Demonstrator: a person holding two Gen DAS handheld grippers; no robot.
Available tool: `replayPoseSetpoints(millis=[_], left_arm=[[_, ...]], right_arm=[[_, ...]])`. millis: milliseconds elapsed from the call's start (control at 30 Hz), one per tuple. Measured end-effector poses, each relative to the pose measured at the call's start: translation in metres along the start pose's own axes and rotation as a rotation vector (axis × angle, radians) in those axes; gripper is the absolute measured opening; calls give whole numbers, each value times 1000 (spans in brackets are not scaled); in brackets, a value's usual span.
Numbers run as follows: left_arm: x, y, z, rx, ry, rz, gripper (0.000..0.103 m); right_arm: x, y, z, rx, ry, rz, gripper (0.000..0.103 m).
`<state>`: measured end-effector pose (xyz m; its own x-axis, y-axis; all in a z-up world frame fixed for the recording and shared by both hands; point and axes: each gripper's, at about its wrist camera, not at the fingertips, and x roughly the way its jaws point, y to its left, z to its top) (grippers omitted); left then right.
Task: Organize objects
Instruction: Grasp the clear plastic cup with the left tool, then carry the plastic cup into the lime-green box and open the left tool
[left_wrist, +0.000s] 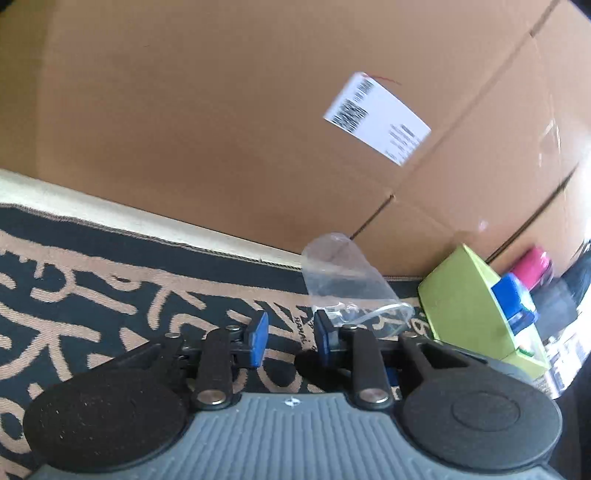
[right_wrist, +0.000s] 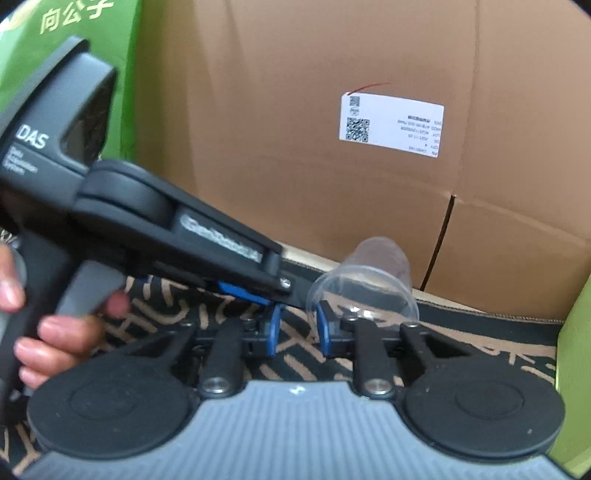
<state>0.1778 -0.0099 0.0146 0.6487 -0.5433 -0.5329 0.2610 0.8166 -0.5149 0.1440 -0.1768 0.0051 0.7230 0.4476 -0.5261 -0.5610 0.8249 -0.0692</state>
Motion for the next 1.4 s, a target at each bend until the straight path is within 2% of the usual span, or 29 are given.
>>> replayPoseSetpoints(millis=[33,100,133,167,233,267,367,433,467,500,567,733,833,867,900,933,967,1067,1133,1267,1400], left_arm=[[-1,-2,0,10,0,-6,26],[-8,3,3,-41,-23,-54,29],[-11,8,5,-92,-29,-89,38],[-15,13,8,-140,-35,-117,54],[-23,18,10,-221,-77,-135,67],[-24,15,12,-223,-90,-117,68],[-22,-1,16,-135,-90,-59,71],[-16,-8,17,-115,-81,-44,73],[-10,-11,19,-111,-72,-52,73],[-5,-14,21,-107,-57,-60,73],[-3,-14,22,-103,-50,-57,73],[3,-12,21,-67,-32,-51,73],[2,-10,18,-56,-23,-51,72],[4,-11,16,-46,-15,-48,70],[6,-12,14,-37,-11,-62,68],[7,-12,13,-38,-4,-88,59],[7,-14,12,-38,2,-112,52],[-2,-26,9,36,-35,-82,48],[-7,-32,6,48,-36,-82,48],[-18,-47,1,89,-53,-91,47],[-33,-67,-3,128,-107,-88,47]], right_arm=[[-3,0,-2,-4,-4,2,21],[-7,-2,-3,2,-11,-4,21],[-7,-4,-4,7,-6,-9,21],[-7,-6,-6,12,3,-13,21],[-8,-8,-6,20,6,-9,21],[-9,-7,-7,13,4,-5,21],[-13,-2,-10,-11,7,0,21],[-21,0,-14,-15,-4,-8,22],[-18,1,-11,-23,-14,-19,28],[-22,2,-12,-34,-23,-36,40],[-33,2,-13,-56,-51,-74,51],[-57,-15,-6,-14,-135,-165,51],[-37,-23,-1,2,-64,-233,51],[-24,-23,0,-5,-24,-230,48],[-14,-23,1,-3,5,-227,37],[-4,-24,0,8,42,-215,29],[2,-23,1,7,74,-190,17],[-8,-18,0,4,33,-202,16],[-16,-19,-2,21,17,-203,13],[-35,-24,-5,34,-16,-212,13],[-57,-24,1,45,-64,-229,13]])
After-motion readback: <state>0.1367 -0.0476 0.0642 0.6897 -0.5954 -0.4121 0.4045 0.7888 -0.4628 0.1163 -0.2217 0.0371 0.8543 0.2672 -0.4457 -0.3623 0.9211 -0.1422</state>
